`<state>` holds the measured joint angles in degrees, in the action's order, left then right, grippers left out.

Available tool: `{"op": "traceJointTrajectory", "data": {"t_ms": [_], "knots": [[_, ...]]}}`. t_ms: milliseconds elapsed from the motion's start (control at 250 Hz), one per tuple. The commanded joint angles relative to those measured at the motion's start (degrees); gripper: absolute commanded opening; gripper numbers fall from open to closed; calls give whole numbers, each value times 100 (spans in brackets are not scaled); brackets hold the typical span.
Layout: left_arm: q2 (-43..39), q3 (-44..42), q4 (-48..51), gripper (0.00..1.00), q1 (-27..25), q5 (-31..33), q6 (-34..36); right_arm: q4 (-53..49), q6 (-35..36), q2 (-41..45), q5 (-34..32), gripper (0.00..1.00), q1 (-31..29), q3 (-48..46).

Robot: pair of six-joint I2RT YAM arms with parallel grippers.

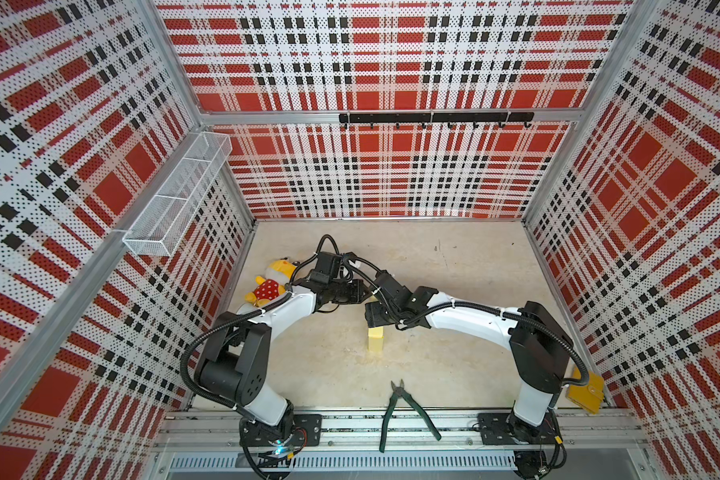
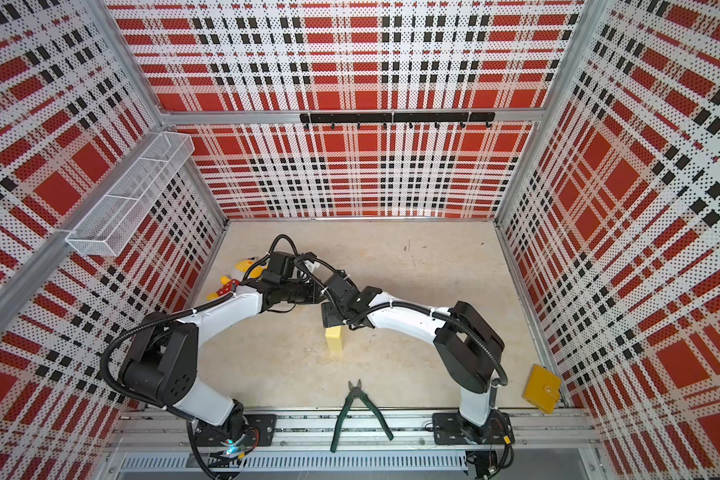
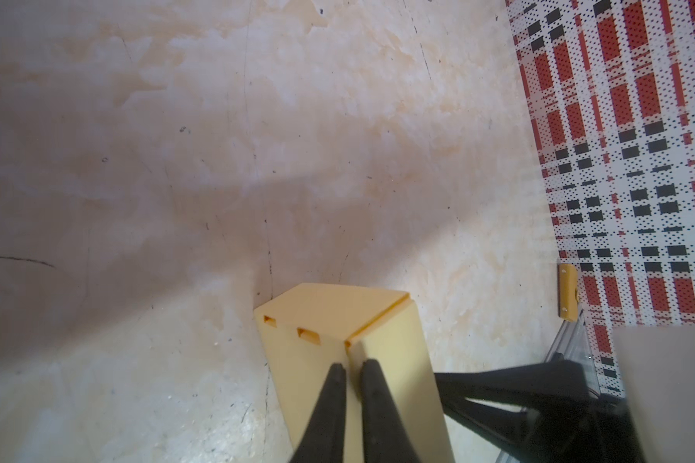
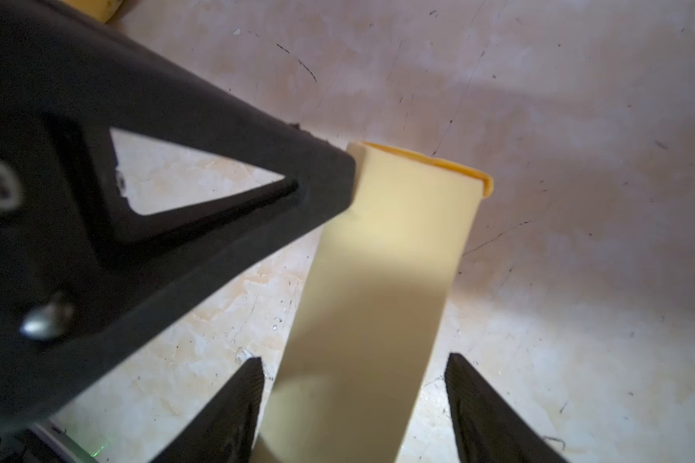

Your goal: Fold the paper box

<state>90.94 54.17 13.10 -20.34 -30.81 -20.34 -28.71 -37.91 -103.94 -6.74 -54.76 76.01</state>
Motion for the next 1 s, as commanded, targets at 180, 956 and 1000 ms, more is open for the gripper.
{"op": "traceJointTrajectory", "data": {"t_ms": [180, 956, 1000], "knots": [[136, -232, 738, 15, 1, 606, 5, -418, -72, -190, -264, 66, -79, 232], [-795, -116, 705, 56, 1761, 550, 263, -2456, 1467, -318, -1642, 46, 655, 1376], [-822, -130, 688, 56, 1870, 514, 257, -2600, 1523, -552, -1763, 47, 651, 1588]]}}
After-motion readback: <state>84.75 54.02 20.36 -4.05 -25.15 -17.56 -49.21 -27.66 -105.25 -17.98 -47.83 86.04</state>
